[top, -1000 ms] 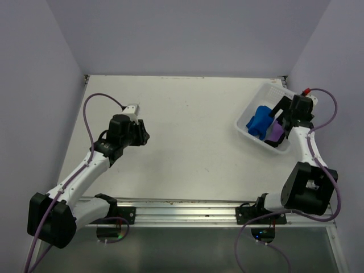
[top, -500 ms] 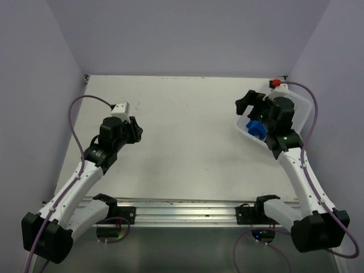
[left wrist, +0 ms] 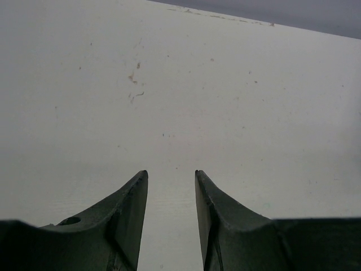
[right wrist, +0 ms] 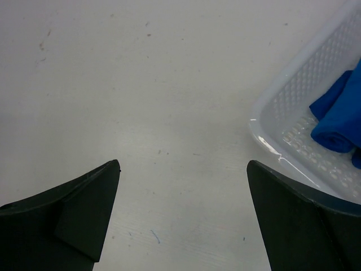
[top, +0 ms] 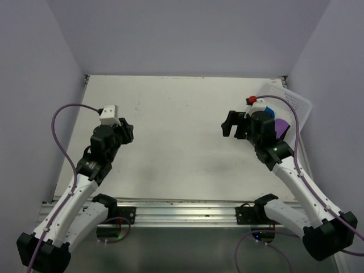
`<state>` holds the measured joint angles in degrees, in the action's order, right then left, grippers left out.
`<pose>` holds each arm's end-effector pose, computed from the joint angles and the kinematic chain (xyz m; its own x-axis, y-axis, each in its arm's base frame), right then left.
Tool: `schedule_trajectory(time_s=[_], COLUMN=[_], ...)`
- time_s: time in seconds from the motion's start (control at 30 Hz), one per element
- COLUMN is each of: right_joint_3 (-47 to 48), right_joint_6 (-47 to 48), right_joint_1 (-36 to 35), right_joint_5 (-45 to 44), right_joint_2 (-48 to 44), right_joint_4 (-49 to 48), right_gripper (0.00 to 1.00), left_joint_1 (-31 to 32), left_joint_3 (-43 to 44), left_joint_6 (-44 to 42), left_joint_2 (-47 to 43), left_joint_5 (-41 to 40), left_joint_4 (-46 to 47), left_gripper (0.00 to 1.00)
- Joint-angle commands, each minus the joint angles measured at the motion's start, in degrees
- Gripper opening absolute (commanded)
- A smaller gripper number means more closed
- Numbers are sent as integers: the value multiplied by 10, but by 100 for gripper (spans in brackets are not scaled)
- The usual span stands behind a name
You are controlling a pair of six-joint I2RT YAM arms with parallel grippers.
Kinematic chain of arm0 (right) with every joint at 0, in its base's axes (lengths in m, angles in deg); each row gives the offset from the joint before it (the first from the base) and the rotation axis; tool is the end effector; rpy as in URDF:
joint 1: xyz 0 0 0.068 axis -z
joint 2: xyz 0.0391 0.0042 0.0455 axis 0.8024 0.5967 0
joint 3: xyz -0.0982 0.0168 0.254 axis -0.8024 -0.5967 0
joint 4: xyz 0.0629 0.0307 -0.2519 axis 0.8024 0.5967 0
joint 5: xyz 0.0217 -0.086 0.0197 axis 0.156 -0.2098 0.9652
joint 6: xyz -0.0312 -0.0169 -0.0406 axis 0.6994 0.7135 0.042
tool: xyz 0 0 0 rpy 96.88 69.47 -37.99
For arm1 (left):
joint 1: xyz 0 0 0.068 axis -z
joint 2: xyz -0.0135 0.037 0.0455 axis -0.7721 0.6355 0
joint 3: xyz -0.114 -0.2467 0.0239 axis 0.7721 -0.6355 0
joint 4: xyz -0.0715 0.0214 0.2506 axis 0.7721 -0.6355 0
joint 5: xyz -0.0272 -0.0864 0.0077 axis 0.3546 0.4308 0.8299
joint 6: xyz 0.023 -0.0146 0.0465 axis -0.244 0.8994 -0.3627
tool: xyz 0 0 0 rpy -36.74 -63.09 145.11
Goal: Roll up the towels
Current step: Place the rolled towel into the container
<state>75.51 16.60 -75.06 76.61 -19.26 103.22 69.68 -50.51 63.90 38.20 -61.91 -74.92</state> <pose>0.2038 0.0783 0.3194 -0.4511 0.1658 -0.8770 -0.1712 0.9483 0.2673 0.1743 -0.0522 0.2967 -0.3107 -0.2448 -0.9184 0.0212 0.9642 -0.2642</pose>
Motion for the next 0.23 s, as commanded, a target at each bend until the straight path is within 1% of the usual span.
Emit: schedule_trajectory(time_s=[0.0, 0.1, 0.2], right_joint_3=[27, 22, 32], right_joint_6=[-14, -11, -28], right_joint_1=[1, 1, 1], right_joint_5=[-86, -90, -92], right_joint_2=[8, 21, 34], right_joint_4=[38, 37, 36], right_gripper=[99, 99, 99], left_joint_1=[-5, -5, -5], left_joint_3=[-1, -2, -2], left_joint_6=[-18, -21, -19], left_joint_2=[-8, 5, 18], left_joint_5=[-17, -11, -6], left_joint_4=[25, 25, 32], left_gripper=[43, 43, 43])
